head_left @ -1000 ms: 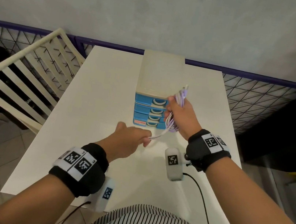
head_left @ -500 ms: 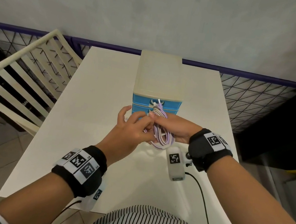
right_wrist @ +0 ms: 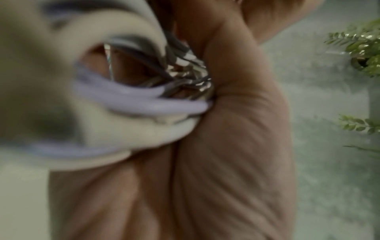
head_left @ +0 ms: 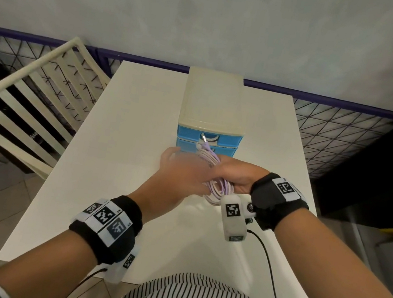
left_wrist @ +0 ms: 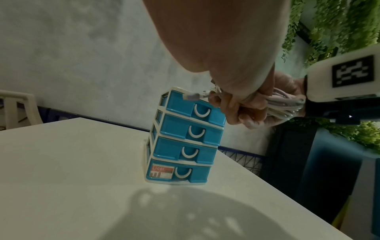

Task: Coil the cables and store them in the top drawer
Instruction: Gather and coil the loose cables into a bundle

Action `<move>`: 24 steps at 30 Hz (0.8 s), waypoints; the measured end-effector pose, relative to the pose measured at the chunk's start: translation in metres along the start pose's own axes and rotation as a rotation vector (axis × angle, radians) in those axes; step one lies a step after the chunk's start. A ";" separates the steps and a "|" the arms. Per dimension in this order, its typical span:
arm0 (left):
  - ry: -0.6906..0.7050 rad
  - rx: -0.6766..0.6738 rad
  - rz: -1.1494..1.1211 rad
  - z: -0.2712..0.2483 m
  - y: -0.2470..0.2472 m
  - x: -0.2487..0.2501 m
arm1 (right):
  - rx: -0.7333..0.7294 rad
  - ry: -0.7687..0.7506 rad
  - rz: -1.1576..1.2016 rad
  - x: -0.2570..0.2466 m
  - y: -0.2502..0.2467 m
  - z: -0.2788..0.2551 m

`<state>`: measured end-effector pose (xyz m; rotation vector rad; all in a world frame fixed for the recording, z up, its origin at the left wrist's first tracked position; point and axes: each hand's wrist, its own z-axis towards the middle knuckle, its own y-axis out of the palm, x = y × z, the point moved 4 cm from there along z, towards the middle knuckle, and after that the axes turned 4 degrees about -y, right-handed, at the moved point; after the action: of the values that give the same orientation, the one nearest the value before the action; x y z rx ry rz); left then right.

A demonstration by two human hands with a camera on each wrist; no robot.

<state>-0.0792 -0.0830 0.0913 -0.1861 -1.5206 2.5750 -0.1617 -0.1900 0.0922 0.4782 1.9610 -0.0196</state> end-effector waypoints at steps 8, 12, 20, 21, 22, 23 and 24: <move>-0.028 -0.089 -0.147 0.000 0.000 -0.002 | -0.007 -0.028 -0.283 0.000 0.005 0.001; -0.066 -0.091 -0.170 -0.001 -0.005 -0.006 | 0.032 -0.055 -0.314 0.000 0.007 0.006; -0.389 -0.150 -0.506 0.004 -0.020 -0.022 | 0.220 -0.099 -0.305 0.005 -0.007 0.009; -0.408 -0.131 -0.532 0.004 -0.022 -0.025 | 0.236 -0.090 -0.315 0.004 -0.006 0.009; -0.394 -0.113 -0.500 0.005 -0.024 -0.028 | 0.241 -0.079 -0.312 0.005 -0.006 0.009; -0.350 -0.111 -0.412 0.007 -0.024 -0.030 | 0.231 -0.068 -0.298 0.005 -0.004 0.009; -0.297 -0.136 -0.301 0.008 -0.022 -0.031 | 0.214 -0.060 -0.297 0.006 -0.003 0.009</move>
<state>-0.0491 -0.0855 0.1155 0.3994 -1.6700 2.3386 -0.1570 -0.1926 0.0830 0.3159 1.9636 -0.4303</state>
